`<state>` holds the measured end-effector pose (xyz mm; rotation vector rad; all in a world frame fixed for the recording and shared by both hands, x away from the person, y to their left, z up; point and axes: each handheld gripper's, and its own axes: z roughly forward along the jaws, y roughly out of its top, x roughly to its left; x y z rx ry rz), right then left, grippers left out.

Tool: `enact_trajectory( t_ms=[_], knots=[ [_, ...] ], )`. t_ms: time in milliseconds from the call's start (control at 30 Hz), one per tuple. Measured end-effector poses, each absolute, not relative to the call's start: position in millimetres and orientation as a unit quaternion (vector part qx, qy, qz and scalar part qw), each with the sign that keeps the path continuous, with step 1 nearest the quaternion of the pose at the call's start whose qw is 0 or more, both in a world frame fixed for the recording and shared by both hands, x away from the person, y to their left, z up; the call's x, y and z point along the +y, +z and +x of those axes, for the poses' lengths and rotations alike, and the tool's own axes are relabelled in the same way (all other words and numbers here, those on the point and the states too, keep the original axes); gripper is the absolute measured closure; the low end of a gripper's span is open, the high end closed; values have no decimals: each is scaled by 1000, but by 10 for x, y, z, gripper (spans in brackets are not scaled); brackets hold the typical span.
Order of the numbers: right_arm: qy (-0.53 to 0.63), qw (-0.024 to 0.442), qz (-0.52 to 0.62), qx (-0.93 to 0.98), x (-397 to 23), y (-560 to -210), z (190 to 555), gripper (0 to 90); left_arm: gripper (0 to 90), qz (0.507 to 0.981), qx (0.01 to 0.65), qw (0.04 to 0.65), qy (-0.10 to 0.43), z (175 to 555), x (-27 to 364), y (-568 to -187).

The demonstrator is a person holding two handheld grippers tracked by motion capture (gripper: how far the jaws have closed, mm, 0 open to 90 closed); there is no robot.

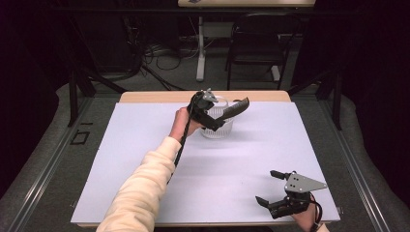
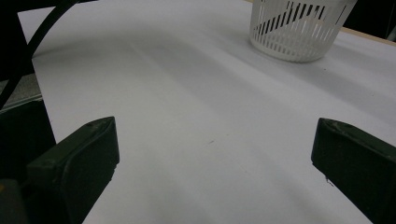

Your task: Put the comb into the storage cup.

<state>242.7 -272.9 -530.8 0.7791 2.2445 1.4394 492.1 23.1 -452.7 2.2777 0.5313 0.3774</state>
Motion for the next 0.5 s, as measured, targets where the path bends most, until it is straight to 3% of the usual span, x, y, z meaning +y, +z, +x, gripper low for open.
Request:
enact_trajectory(
  t_ms=[500],
  knots=[
    [509, 176, 270, 798, -2685, -5310, 2457, 5, 0, 896, 209, 364, 144, 4761, 356, -4418]
  ],
)
